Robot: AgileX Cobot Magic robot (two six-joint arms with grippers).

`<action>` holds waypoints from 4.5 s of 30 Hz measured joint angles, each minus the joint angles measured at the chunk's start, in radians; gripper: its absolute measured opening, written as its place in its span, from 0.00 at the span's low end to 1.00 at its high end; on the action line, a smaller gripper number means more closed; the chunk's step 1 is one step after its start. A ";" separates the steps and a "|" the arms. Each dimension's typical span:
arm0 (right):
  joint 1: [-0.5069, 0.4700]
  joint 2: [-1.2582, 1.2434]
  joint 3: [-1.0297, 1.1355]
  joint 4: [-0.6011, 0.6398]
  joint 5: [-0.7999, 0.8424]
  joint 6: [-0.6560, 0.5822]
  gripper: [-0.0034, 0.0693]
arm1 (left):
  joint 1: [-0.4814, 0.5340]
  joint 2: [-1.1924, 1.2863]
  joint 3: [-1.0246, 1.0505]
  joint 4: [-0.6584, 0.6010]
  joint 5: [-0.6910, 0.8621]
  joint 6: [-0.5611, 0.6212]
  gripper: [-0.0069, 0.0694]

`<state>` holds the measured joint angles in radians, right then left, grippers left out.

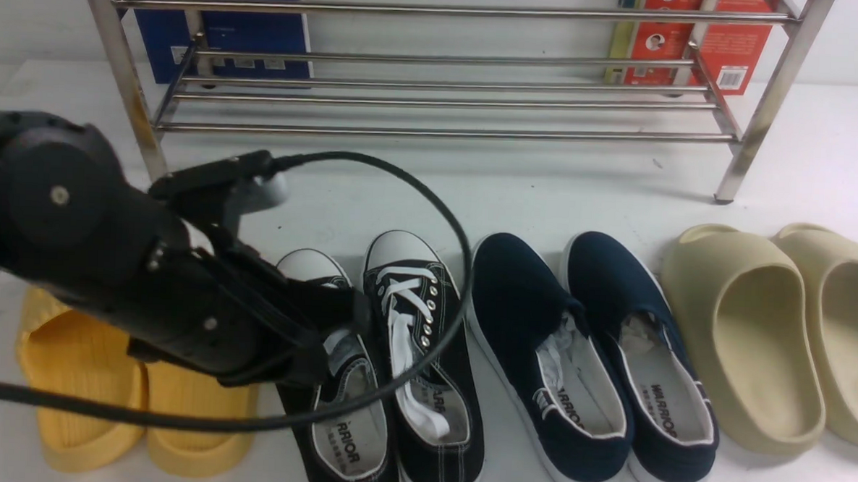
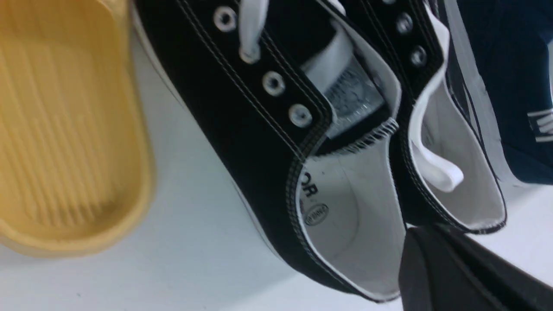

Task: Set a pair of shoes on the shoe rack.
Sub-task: Use the left arm to grab the shoe closest to it, then use the left arm to put a shoe into the shoe rack

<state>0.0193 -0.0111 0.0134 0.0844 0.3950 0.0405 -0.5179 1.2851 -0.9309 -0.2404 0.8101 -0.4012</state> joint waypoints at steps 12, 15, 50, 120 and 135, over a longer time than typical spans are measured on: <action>0.000 0.000 0.000 0.000 0.000 0.000 0.38 | -0.091 0.081 -0.019 0.144 0.007 -0.152 0.26; 0.000 0.000 0.000 0.000 0.000 0.000 0.38 | -0.091 0.124 -0.019 0.150 0.007 -0.184 0.40; 0.000 0.000 0.000 0.000 0.000 0.000 0.38 | -0.091 0.380 -0.033 0.311 0.000 -0.428 0.07; 0.000 0.000 0.000 0.000 0.000 0.000 0.38 | 0.276 0.910 -1.086 0.372 -0.015 -0.094 0.07; 0.000 0.000 0.000 0.000 0.000 0.000 0.38 | 0.285 0.940 -1.091 0.387 -0.111 -0.173 0.07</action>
<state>0.0193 -0.0111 0.0134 0.0844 0.3950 0.0405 -0.2333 2.2254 -2.0218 0.1462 0.6987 -0.5743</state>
